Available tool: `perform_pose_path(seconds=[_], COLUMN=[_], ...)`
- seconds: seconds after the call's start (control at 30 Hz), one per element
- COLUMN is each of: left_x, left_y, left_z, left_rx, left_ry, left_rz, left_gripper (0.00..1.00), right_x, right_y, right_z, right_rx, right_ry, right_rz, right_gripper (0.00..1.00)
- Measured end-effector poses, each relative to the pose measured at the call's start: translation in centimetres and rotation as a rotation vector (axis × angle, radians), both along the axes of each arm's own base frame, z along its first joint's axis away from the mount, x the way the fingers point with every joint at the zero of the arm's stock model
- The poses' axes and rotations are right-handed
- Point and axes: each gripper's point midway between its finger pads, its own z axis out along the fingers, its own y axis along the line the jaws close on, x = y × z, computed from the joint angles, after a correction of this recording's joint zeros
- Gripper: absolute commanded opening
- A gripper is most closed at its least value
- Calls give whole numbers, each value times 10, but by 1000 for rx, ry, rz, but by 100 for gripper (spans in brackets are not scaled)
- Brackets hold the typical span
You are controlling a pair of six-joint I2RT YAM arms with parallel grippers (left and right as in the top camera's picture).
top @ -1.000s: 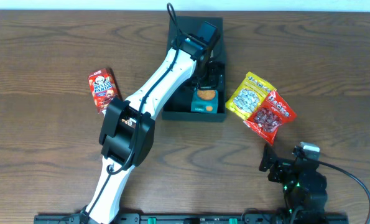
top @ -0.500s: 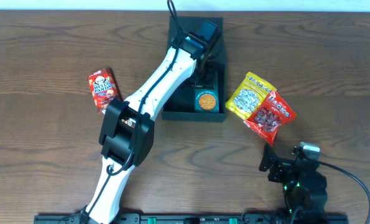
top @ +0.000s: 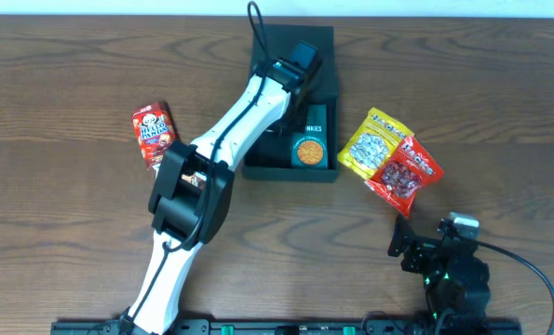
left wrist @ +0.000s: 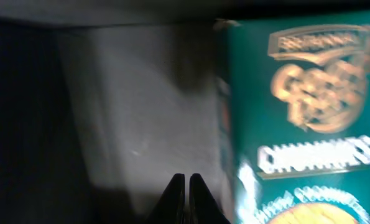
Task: Pack container
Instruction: 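Carry the teal box into the green box and lower it upright, then open the left gripper and withdraw it from the box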
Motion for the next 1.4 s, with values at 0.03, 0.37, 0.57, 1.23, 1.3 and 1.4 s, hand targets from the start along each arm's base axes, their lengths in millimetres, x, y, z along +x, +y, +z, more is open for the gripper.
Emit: perform_pose_path(seconds=[0.03, 0.37, 0.57, 1.23, 1.3, 1.4], left_x=[4, 12, 3, -9, -10, -11], left_y=[2, -1, -6, -32, -32, -32], left_z=[-1, -11, -17, -13, -14, -13], left_rx=[-2, -92, -121, -232, -234, -238], left_ry=[-6, 0, 41, 87, 93, 96], left_rz=[8, 24, 15, -55, -55, -56], left_gripper=[6, 6, 6, 6, 6, 6], right_x=[0, 0, 0, 0, 0, 0], right_y=[0, 0, 0, 0, 0, 0], right_z=[0, 0, 0, 0, 0, 0], right_rx=[0, 0, 0, 0, 0, 0], right_ry=[0, 0, 0, 0, 0, 0], right_rz=[0, 0, 0, 0, 0, 0], right_gripper=[99, 99, 99, 99, 99, 99])
